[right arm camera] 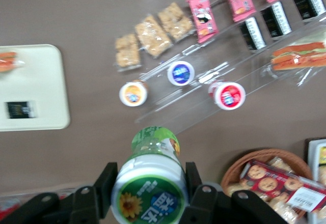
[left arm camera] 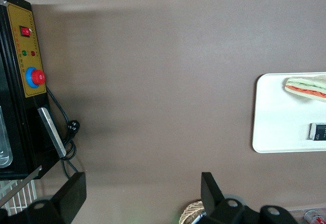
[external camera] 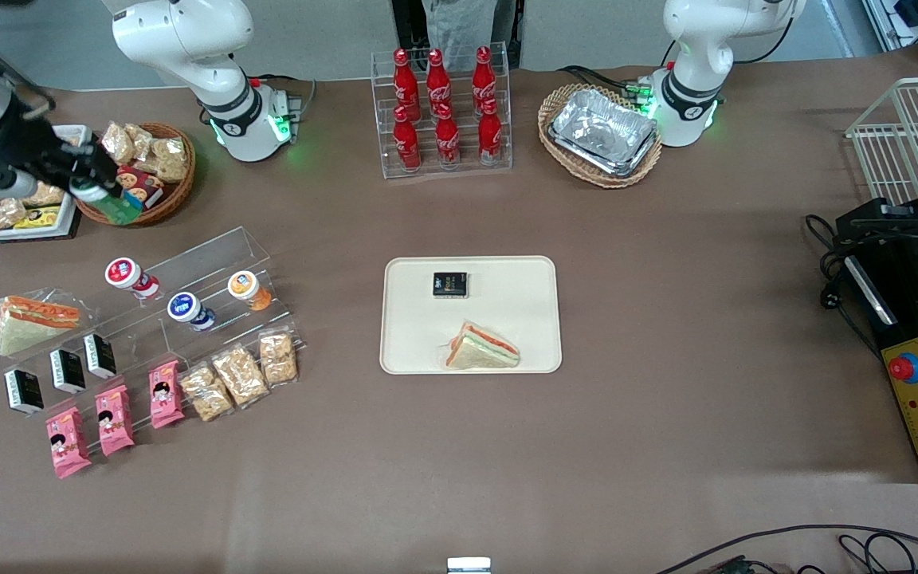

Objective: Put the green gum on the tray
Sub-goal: 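Lift the green gum bottle and carry it over the cream tray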

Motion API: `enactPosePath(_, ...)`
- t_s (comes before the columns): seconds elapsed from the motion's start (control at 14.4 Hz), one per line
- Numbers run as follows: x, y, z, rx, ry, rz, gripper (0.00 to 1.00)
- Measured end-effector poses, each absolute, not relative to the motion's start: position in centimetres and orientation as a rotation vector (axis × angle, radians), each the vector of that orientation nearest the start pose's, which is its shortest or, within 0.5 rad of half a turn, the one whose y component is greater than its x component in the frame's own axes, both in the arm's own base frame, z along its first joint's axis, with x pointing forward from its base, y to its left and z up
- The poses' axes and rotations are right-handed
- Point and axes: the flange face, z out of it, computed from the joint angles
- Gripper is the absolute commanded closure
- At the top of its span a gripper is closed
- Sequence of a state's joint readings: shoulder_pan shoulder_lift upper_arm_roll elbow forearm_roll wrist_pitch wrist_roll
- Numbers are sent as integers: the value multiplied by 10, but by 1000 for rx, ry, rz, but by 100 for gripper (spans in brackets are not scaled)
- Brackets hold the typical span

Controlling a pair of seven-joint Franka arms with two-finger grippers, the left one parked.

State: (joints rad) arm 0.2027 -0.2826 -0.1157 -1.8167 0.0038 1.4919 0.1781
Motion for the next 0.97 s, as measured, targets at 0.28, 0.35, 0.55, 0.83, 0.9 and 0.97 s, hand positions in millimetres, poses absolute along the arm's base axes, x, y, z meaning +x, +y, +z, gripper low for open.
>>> enactPosePath(0.28, 462, 167, 638, -3100, 279, 133, 81)
enactPosePath(0.35, 463, 202, 623, -3101, 305, 136, 83)
enactPosePath(0.55, 472, 293, 559, -3079, 392, 119, 84)
enactPosePath(0.83, 461, 387, 422, -3063, 403, 64, 84)
enactPosePath(0.9, 456, 396, 387, -3058, 404, 49, 84)
enactPosePath(0.97, 453, 402, 354, -3054, 410, 36, 84)
